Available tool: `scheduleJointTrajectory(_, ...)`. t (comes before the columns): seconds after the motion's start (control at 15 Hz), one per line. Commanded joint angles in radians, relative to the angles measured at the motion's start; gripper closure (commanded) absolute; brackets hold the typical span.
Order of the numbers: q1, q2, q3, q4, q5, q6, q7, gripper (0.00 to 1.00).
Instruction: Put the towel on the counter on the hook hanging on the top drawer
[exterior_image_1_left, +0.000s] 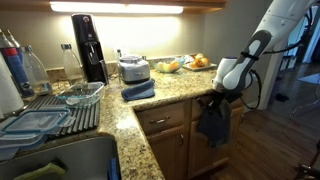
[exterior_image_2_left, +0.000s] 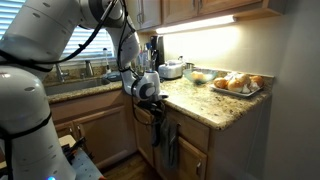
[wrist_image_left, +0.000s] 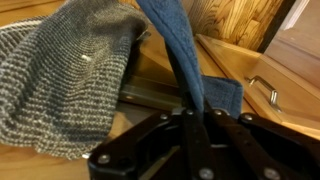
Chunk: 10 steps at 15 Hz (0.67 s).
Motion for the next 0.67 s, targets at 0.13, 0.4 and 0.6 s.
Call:
scheduleJointTrajectory(0.13,0.039,0.067,-0.032,0.055,-0.003,0.025,0.041,0.95)
scheduleJointTrajectory(0.4,0.063,0.068,-0.054,0.045,-0.008,0.055,0.053,0.94)
scheduleJointTrajectory(0.6,0.075,0.056,-0.065,0.021,-0.018,0.085,0.045,0.63)
